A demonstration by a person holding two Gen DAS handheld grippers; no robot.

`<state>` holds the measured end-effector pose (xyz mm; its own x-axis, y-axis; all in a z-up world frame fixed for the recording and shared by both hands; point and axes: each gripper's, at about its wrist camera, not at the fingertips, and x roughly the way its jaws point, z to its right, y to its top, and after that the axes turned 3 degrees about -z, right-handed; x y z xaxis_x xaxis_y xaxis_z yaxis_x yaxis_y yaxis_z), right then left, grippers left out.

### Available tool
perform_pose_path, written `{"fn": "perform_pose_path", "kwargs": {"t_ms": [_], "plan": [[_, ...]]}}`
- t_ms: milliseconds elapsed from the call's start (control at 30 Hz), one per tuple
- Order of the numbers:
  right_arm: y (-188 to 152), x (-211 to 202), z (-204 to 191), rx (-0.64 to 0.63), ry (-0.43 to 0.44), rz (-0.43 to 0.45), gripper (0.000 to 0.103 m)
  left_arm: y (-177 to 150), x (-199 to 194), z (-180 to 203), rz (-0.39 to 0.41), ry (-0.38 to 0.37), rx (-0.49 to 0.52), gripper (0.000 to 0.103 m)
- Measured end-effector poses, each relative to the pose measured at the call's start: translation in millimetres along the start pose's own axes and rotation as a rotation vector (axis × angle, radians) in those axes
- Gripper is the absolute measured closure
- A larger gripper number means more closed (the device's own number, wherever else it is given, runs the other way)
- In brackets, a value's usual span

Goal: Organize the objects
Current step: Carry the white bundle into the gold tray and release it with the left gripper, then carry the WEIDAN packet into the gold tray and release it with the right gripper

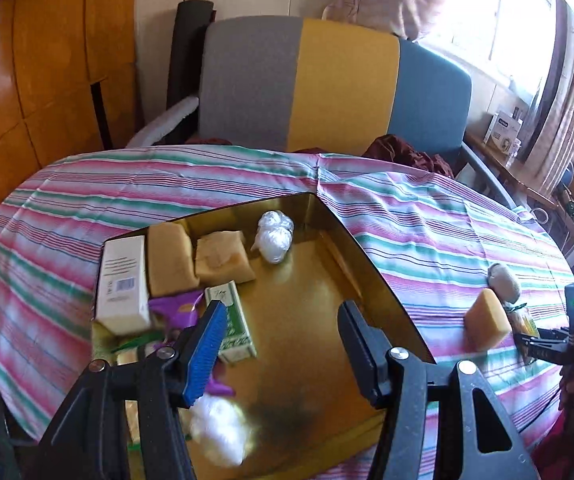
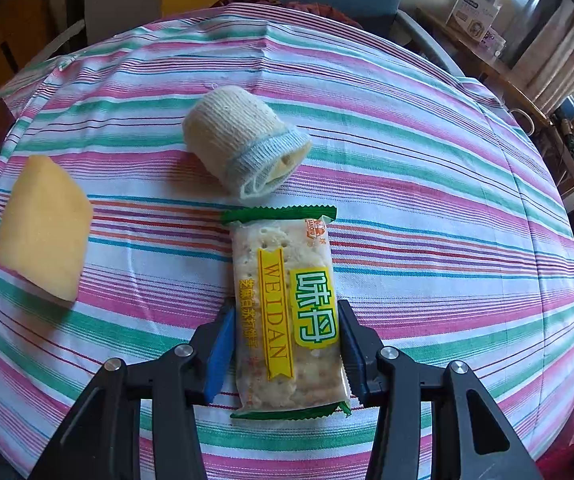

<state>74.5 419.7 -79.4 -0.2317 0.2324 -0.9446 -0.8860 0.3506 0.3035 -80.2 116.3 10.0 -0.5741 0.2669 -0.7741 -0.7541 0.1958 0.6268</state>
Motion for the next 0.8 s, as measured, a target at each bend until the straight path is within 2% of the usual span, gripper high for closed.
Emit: {"fn": "perform_pose_path", "kwargs": {"t_ms": [300, 800], "plan": [[3, -1, -4, -0.012, -0.015, 0.007, 0.055, -17, -18, -6, 0.014, -0.004, -0.014, 0.045], [4, -1, 3, 0.028, -0.009, 0.016, 0.055, -32, -18, -6, 0.002, -0.001, -0.016, 0.045]]}}
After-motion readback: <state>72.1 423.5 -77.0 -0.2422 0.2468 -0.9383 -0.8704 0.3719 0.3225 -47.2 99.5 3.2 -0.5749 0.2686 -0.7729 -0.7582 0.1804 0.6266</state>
